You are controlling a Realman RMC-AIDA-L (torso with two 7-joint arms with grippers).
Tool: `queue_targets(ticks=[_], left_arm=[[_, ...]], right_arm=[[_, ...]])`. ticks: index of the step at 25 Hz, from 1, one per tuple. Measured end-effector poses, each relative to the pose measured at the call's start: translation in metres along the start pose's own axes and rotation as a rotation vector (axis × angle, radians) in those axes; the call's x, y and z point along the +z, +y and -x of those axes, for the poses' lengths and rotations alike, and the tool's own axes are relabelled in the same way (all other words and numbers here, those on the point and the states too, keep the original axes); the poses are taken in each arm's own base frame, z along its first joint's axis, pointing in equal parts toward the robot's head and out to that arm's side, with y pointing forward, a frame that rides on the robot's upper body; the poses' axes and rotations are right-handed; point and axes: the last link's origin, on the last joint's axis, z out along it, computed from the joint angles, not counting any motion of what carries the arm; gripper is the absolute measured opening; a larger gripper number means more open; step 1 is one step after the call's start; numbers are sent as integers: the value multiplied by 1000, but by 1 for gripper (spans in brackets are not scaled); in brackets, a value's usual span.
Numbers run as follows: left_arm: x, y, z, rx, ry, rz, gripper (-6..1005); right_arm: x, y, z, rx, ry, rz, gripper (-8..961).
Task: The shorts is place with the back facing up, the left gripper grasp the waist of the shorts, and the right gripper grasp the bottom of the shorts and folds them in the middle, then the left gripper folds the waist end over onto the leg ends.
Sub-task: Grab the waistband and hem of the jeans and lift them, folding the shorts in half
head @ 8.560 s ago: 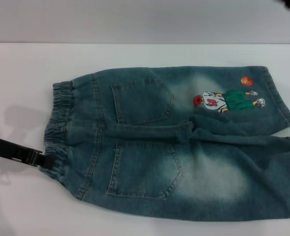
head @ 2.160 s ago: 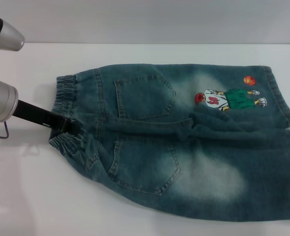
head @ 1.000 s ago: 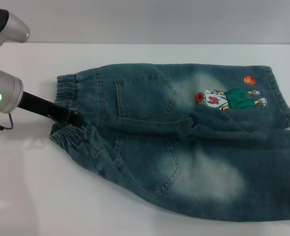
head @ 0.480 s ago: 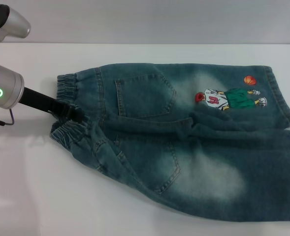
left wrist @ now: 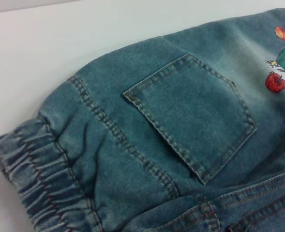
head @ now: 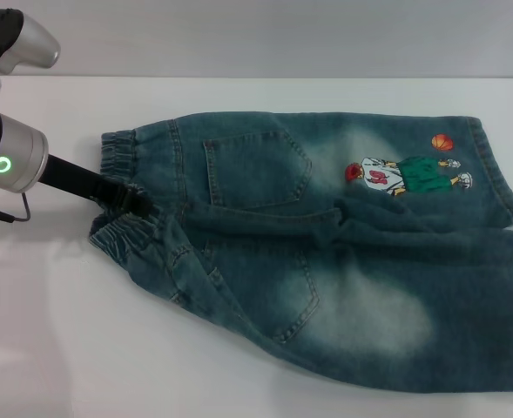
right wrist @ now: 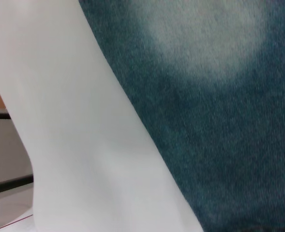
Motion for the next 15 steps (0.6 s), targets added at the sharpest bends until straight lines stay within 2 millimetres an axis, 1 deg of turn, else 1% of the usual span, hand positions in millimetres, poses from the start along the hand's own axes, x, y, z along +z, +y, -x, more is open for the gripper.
queue_targets(ticks=[15], left_arm=[[-1,-2,1,-1,-1,-5,49]], right_arm=[[4,4,10,-33,15,0,575]])
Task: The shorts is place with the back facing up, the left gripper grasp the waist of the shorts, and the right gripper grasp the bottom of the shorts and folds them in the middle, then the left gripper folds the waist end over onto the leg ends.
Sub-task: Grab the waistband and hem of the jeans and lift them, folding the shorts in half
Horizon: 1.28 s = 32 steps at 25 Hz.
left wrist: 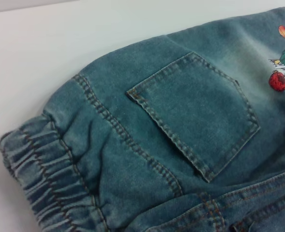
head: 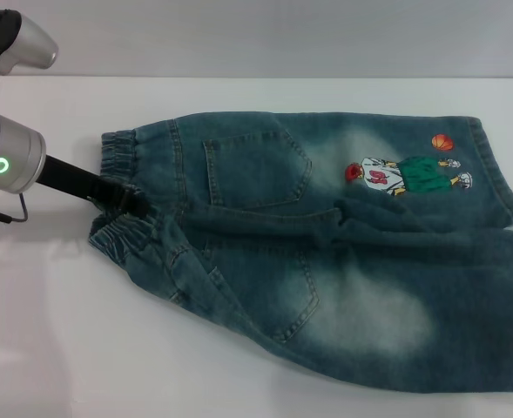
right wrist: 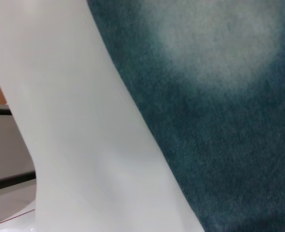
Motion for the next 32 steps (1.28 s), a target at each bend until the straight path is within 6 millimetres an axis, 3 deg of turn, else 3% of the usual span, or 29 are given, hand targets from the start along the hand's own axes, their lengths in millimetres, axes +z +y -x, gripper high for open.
queue_targets(ticks=[19,21,32], left_arm=[[0,0,2,-3,-3,2,49],[0,0,2,-3,-3,2,49],[0,-1,3,-3,-4,2,49]], right_arm=[[4,1,-2,2,10,5,565],[4,1,-2,1,13,5,393],[7,0,-4,-2,28,-10,-2]])
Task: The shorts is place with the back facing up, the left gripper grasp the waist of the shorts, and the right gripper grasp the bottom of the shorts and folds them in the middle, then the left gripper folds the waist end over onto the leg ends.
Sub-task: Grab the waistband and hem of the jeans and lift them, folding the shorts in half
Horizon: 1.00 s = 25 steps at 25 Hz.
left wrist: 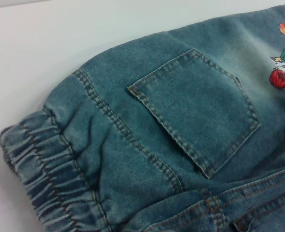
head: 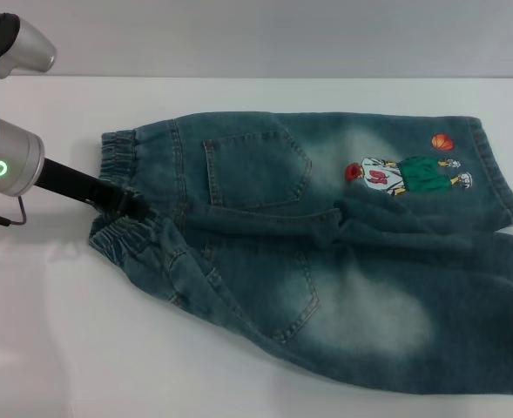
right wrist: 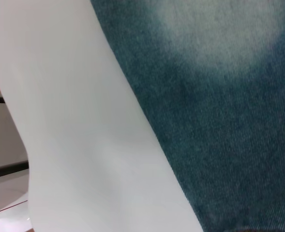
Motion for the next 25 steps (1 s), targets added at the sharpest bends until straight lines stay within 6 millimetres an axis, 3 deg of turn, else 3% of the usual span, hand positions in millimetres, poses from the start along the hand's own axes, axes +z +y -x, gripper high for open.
queue_targets(ticks=[10,18,25], left_arm=[[-3,-1,-5,6,20,-12,49],[-11,-6,-22,21,81,-63,49],[-18,-11,-28,24,119,-99,49]], right_arm=[[-2,-1,0,-23,-31,-13,-2],[-22,6,5,-100,-159,-53,-2],[-37,16,-3,-127,-262,-103,-1]])
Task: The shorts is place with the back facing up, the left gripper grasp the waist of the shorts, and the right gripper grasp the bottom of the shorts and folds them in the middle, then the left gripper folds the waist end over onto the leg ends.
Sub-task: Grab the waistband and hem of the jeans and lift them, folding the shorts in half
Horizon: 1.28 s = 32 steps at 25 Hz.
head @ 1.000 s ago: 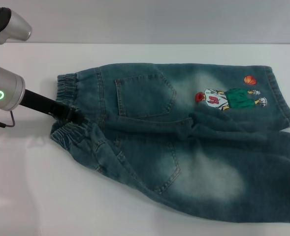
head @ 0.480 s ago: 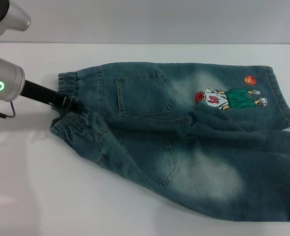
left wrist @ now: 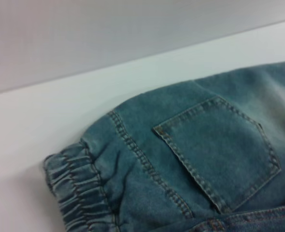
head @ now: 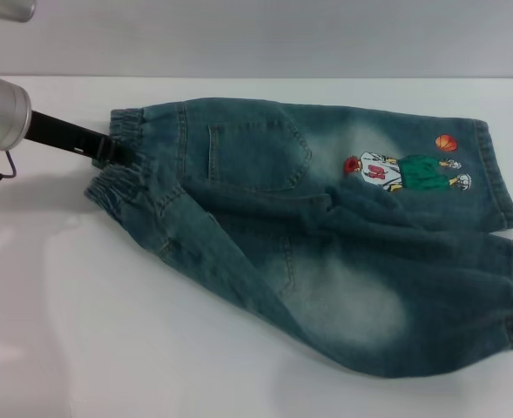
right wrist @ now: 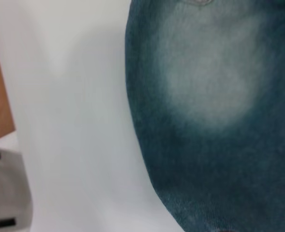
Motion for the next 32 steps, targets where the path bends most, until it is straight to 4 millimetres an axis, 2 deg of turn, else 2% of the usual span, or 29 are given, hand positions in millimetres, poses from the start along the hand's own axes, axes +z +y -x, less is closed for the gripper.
queue_targets(ticks=[9,18,25,32], left_arm=[[-2,-6,-5,0,35,-39,49],[-3,-9,-11,6,76,-66,49],[-2,-9,-16,9,110,-89,49],[-4,-14,-23,-3,166,-127,49]], right_arm=[[-20,8,-8,-28,-184,-42,-2],[-31,5,-18,-17,-380,-100,-2],[-31,-7,-26,30,-497,-220,-1],[-43,-14,-36,22,-668,-291,-2]])
